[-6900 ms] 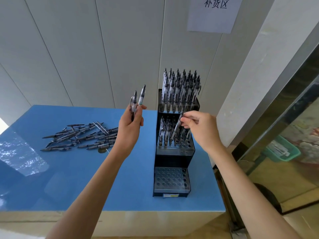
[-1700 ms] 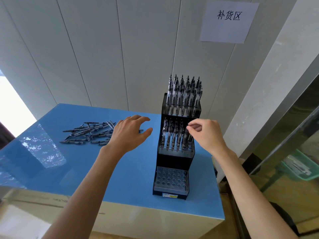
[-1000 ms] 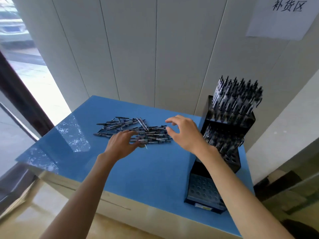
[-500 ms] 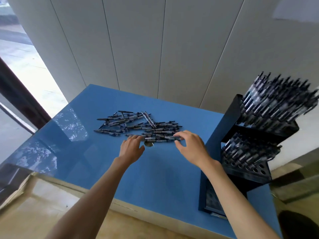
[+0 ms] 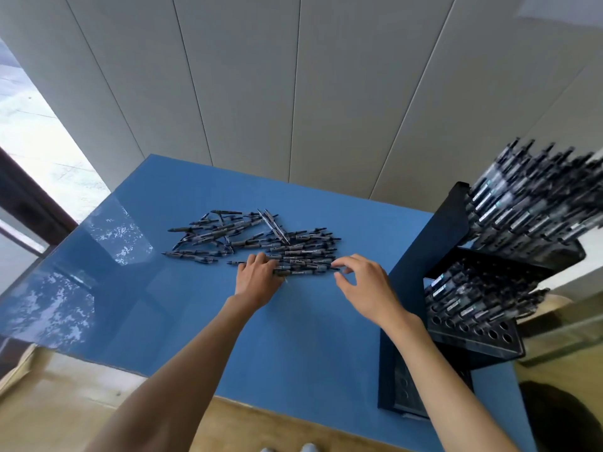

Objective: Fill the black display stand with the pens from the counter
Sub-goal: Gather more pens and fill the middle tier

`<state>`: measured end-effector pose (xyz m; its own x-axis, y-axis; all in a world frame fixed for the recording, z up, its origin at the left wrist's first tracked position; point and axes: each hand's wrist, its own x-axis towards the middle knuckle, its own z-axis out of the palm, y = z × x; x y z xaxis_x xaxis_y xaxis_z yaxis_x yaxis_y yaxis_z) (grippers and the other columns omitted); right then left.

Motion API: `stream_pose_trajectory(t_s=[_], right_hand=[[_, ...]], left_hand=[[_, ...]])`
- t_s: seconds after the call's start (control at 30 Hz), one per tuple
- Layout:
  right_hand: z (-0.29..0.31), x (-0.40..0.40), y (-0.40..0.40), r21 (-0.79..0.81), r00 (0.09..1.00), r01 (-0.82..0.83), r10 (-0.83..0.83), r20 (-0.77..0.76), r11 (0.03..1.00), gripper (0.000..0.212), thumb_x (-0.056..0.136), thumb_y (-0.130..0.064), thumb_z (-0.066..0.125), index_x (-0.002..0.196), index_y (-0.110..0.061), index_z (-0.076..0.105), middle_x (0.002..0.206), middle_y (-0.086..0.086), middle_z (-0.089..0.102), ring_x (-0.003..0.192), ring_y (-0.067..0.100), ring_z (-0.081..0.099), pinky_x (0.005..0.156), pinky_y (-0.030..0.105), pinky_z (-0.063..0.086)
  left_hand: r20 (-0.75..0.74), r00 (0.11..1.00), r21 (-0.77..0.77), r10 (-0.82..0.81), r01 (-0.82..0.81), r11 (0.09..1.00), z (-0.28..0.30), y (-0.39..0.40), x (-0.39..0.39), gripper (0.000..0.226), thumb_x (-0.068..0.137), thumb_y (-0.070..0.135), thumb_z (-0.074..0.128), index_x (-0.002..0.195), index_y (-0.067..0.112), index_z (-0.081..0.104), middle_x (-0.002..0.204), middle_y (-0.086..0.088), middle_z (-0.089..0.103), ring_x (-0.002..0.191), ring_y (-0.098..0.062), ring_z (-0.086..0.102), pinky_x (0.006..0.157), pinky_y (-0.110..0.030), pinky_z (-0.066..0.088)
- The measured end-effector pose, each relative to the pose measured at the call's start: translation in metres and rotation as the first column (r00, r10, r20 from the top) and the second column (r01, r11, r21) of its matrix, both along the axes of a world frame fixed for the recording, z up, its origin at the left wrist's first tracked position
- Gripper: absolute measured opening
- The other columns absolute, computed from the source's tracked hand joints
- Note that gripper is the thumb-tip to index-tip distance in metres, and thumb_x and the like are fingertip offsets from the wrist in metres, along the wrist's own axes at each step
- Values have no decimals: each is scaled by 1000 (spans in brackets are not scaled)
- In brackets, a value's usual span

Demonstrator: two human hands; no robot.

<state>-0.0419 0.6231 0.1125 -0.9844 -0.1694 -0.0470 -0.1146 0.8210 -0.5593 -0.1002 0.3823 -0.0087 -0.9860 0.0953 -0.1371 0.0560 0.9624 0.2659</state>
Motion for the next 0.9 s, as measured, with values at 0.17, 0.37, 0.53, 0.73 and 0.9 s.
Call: stream_pose_trajectory(t_s=[0.17,0.37,0.53,0.73,0.9], right_hand=[[-2,-2,-3,-25,999,-51,51,-19,998,22,101,-27,56,121,-23,67,114,-10,62,106,8,58,89,23,44],[-4,-5,-6,-6,997,-74,74,-6,997,22,101,-27,56,120,-23,67,115,-9,63,105,13,60,92,35,50],[-6,-10,-10,-4,999,-42,42,-21,999,22,100,-27,57,119,-23,68,113,-9,64,103,10,61,92,35,51],[-11,-9,-10,-3,999,33,-33,-25,999,21,100,-26,57,117,-23,69,112,-7,65,100,10,62,89,36,53],[-16,-3,-9,-2,998,56,-56,-8,998,20,100,-25,57,115,-23,69,112,-8,65,101,8,62,90,38,53]], left_hand=[[18,1000,-18,-24,25,1000,-1,10,-1,46,93,50,65,131,25,59,128,-3,53,128,-28,42,103,-42,36],[-57,990,-14,-133,132,991,-15,17,12,21,97,35,63,116,26,61,115,-1,57,119,-28,47,93,-38,33],[-126,961,16,-247,251,968,-27,12,20,10,101,18,55,110,18,57,114,-4,52,107,-30,50,82,-37,34],[-139,944,47,-300,309,950,-22,13,6,16,100,19,57,115,14,57,146,-9,46,130,-34,43,92,-45,44],[-106,951,8,-292,295,956,-21,18,0,40,100,38,57,135,19,49,135,-1,50,125,-28,42,98,-38,37]])
